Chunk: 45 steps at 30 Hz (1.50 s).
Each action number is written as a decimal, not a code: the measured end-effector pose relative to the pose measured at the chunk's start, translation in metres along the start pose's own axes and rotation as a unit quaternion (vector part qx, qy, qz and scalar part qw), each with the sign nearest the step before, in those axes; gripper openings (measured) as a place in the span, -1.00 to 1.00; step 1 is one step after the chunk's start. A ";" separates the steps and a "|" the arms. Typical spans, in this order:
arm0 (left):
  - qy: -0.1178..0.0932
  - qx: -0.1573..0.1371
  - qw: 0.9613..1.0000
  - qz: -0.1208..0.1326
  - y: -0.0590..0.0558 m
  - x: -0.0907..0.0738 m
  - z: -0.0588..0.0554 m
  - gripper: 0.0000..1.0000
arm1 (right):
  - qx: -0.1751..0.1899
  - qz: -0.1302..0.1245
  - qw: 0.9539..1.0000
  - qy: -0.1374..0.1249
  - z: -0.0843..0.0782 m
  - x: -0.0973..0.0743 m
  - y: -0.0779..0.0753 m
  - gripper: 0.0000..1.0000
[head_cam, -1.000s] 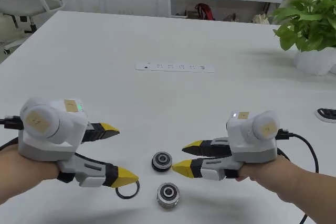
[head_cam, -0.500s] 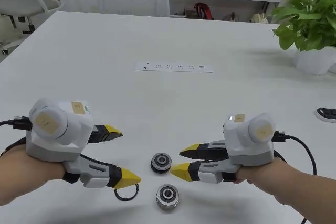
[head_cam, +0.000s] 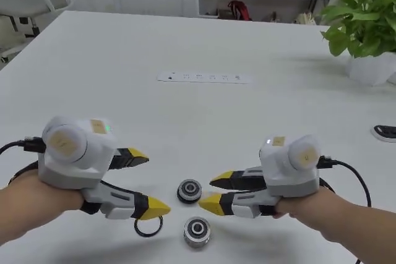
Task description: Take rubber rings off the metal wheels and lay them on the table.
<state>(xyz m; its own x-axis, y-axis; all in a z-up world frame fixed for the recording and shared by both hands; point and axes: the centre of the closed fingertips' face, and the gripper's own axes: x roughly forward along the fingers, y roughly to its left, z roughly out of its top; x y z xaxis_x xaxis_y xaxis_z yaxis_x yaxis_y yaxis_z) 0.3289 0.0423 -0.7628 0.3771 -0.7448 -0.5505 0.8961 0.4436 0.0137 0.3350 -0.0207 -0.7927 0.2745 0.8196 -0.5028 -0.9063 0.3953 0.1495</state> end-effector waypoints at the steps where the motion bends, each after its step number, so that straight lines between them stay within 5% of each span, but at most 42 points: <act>1: 0.000 0.000 1.000 -0.001 0.000 0.001 0.000 0.31 | 0.000 0.000 1.000 0.000 0.000 0.000 0.000 -0.43; 45: -0.002 -0.017 1.000 -0.023 -0.005 0.032 0.007 -0.08 | -0.004 0.005 1.000 0.001 -0.002 0.009 0.002 -0.45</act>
<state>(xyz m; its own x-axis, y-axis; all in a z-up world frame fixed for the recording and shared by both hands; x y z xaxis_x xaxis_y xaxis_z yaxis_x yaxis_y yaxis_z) 0.3386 0.0129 -0.7750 0.3357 -0.7667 -0.5472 0.9044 0.4248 -0.0404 0.3354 -0.0134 -0.7983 0.2638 0.8227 -0.5035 -0.9115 0.3834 0.1488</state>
